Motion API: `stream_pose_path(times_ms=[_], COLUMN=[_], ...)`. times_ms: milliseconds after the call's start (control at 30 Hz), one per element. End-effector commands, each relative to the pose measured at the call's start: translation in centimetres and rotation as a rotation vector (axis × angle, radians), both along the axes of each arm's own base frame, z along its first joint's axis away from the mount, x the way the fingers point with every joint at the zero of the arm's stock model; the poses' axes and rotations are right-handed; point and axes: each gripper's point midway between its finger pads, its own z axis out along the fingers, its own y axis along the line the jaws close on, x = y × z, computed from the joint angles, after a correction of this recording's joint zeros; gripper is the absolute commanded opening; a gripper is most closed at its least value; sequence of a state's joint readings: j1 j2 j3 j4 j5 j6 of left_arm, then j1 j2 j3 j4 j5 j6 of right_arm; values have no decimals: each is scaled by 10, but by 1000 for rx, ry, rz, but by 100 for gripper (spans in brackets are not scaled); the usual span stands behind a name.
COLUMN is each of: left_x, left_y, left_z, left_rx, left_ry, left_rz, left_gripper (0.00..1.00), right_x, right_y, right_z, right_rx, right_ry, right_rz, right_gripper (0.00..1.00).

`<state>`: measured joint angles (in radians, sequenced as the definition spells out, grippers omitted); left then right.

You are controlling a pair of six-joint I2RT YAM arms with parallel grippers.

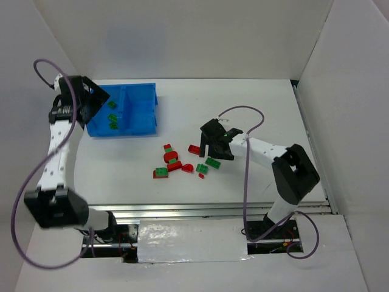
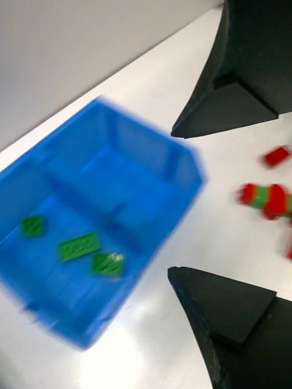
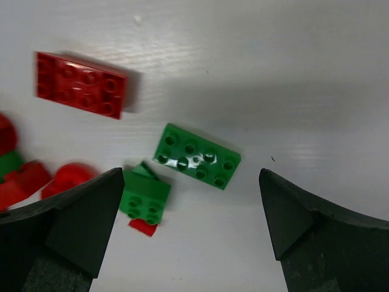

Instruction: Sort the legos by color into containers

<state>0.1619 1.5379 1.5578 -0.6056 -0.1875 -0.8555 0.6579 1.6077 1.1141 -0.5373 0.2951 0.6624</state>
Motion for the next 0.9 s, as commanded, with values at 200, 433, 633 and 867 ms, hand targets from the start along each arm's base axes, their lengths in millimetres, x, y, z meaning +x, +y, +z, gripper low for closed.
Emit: stream_pose_path(times_ms=[200,433,633,867], left_x=[-112,-144,-151,-152], left_y=[-99,-113,-118,-122], left_z=[-8,-38,-48,-48], left_rx=[67,92,91,82], left_ry=[-114,-38,-24,-31], left_rz=[-448,-556,-598,-629], left_gripper=[99,100,100,99], right_x=[7,2,-6,-6], right_y=[1,-8,-18,-12], right_z=[-39,-57,-60,-66], right_rx=[-45,-79,-83,-43], right_ry=[79,113,98,119], right_rz=[-128,-219,-261,-246], right_gripper=[100,97,69,72])
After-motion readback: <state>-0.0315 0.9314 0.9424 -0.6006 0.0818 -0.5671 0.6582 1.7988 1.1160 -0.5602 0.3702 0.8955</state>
